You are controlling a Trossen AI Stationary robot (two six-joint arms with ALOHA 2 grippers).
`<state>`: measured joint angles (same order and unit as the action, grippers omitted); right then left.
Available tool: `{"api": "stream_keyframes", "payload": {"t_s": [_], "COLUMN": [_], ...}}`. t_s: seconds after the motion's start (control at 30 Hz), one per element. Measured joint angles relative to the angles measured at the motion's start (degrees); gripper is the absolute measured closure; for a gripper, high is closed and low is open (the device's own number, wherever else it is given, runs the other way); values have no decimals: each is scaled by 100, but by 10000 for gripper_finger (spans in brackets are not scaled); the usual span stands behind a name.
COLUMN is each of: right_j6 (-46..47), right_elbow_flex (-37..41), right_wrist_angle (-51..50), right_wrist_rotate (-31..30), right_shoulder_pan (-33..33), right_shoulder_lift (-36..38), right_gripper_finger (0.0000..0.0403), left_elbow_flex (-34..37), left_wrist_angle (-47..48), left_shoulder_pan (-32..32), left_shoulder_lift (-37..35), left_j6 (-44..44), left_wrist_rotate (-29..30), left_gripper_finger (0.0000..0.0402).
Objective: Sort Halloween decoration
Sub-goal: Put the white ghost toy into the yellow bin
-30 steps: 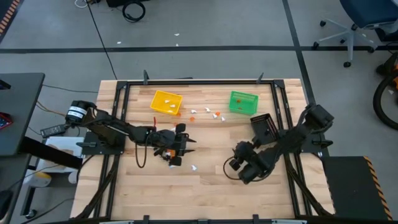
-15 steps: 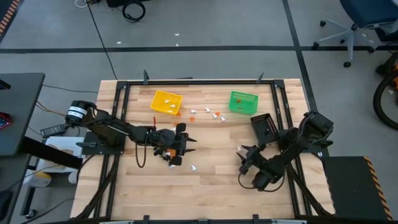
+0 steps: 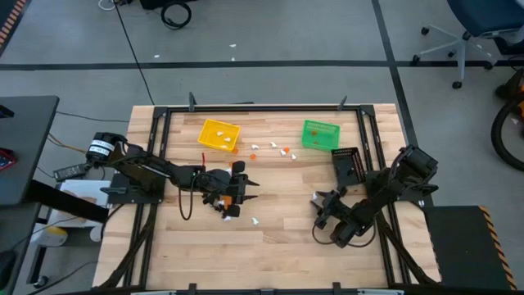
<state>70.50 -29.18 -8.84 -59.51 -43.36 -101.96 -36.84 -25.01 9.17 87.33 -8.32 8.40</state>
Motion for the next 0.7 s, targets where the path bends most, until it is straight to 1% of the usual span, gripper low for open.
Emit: {"api": "stream_keyframes", "payload": {"t_s": [0.1,0.23,0.33,0.7], "right_j6": [-312,-315,-335,-614], "right_elbow_flex": [-166,-195,-195,-195], "right_wrist_angle": [-66,-79,-3,159], "right_wrist_rotate": [152,419,482,750], "right_shoulder_pan": [102,265,293,300], "right_shoulder_lift": [2,25,27,21], "right_gripper_finger": [198,207,223,326], "left_elbow_flex": [0,0,0,0], "left_wrist_angle": [14,1,9,102], "left_shoulder_pan": [0,0,0,0], "left_shoulder_lift": [0,0,0,2], "left_j6": [-11,-123,-132,-151], "left_wrist_rotate": [0,1,2,0], "left_gripper_finger": [241,241,241,241]}}
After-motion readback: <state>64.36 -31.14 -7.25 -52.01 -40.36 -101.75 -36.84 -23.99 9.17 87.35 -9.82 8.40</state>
